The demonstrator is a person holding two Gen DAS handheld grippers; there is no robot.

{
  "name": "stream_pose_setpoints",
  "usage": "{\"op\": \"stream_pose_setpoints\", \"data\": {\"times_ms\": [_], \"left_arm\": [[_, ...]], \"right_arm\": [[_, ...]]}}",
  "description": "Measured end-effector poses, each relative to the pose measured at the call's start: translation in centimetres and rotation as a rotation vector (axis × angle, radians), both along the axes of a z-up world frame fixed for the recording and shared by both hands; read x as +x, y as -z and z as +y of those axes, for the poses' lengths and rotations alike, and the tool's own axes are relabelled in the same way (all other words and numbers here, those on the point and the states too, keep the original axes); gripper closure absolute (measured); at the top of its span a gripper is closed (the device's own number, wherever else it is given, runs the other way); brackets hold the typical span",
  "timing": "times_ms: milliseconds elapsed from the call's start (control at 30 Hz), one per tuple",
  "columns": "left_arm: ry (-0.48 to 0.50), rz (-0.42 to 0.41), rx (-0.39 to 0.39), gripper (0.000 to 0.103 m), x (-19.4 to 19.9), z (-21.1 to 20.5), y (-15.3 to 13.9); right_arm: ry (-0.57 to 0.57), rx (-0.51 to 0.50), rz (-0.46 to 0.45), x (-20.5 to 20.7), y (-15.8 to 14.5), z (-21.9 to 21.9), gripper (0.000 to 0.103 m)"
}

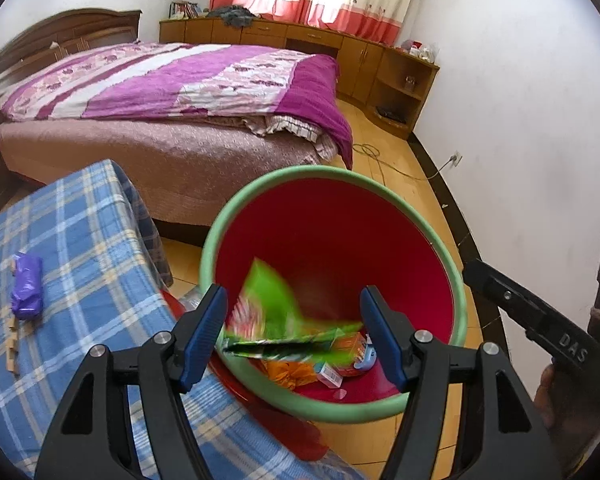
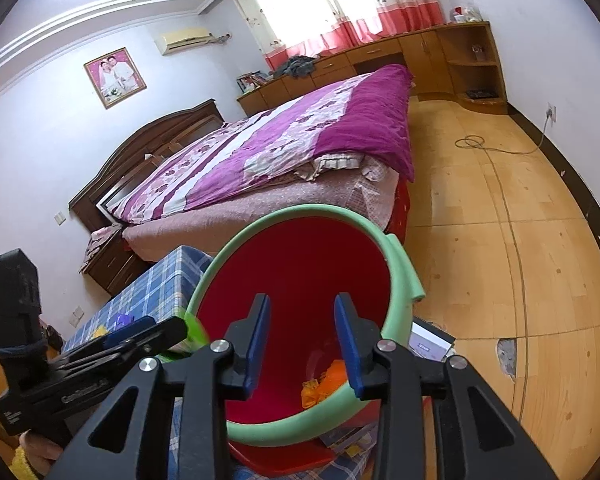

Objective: Collect trash
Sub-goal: 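Open both tools to drop the packet and hook into the bucket, then move both open tools back over the table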

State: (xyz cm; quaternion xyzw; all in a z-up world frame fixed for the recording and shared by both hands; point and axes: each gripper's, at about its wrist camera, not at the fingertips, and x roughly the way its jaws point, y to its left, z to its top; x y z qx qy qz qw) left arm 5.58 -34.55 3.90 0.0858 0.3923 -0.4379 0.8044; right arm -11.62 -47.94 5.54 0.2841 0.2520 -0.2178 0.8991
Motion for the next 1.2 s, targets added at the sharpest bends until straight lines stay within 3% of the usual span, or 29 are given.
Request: {"op": "stream_pose_setpoints", "data": {"times_ms": [267,433,800,1200], "left_arm": [[-0.002,0.056,-0.002,0.034,0.2,-0.4,0.8],[-0.032,0.061,-0.013,0.034,0.4,0.7,0.2],[-0.129,0.044,-0.031,0.034,0.9,5.8,-1.1],[-0.279,0.017,-0.032,0.034,1.7,13.4,-2.2]], "right_arm": [[0.009,0.007,0.004,-0.3,0.2,-0.6,0.065],[0.002,0.007,0.004,-0.3,0.1,-0.3,0.058],[-0.017,-0.013,0.019,0.4,-0.9,1.9,0.038],[-0.123,-0.031,0.033,3.2,-1.9,6.7,0.031]]}}
